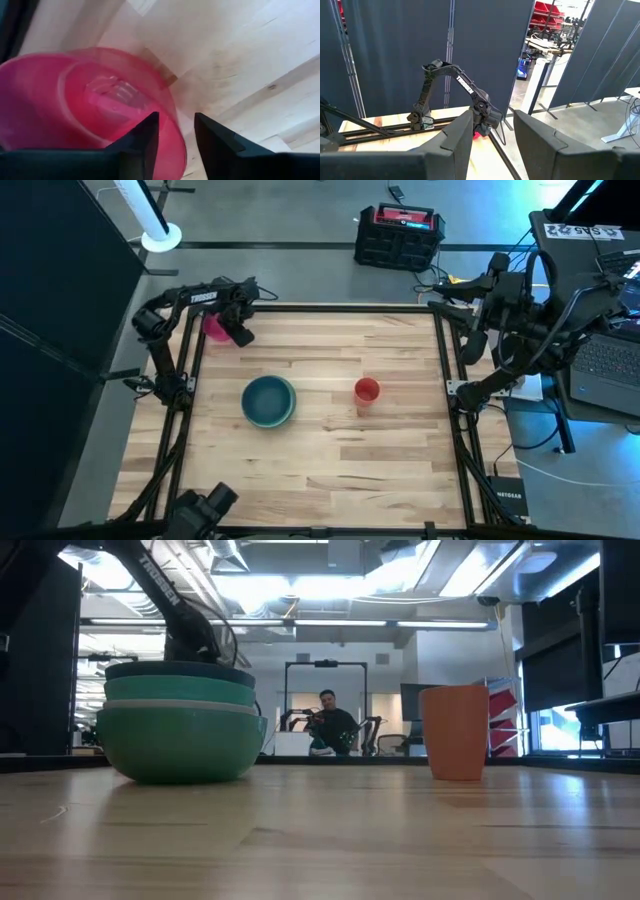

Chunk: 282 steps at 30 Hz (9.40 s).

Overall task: Nest bowls inside each other
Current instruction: Stack the pink bowl on top of the blue bowl, then move the stacked bowls to the center of the table, then return to Home Position

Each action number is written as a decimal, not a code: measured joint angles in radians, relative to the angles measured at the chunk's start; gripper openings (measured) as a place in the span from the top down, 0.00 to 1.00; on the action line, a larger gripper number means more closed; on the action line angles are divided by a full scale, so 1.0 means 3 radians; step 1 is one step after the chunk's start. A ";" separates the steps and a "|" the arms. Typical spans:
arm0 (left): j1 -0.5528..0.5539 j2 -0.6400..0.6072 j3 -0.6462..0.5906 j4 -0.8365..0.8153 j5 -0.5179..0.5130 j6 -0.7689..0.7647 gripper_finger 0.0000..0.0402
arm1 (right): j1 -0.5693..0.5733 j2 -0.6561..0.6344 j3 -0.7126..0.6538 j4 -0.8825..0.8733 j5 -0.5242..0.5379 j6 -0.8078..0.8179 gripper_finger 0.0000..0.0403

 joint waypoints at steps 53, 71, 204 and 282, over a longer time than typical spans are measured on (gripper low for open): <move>-0.4045 -0.0352 0.1255 -0.1322 0.0411 -0.1114 1.00 | -0.0001 -0.0009 0.0001 -0.1310 0.0617 0.0695 0.67; -0.3964 -0.0261 0.0924 -0.1137 0.0666 -0.1041 0.95 | -0.0001 -0.0008 0.0001 -0.1310 0.0540 0.0710 0.67; -0.3007 -0.0526 -0.0227 0.0661 0.0744 -0.0532 0.79 | -0.0001 -0.0110 0.0000 -0.1309 0.0540 0.0558 0.67; -0.2604 -0.3915 0.1050 -0.0654 0.1128 -0.0659 1.00 | -0.0853 0.1169 0.0000 0.1543 -0.2442 0.0047 1.00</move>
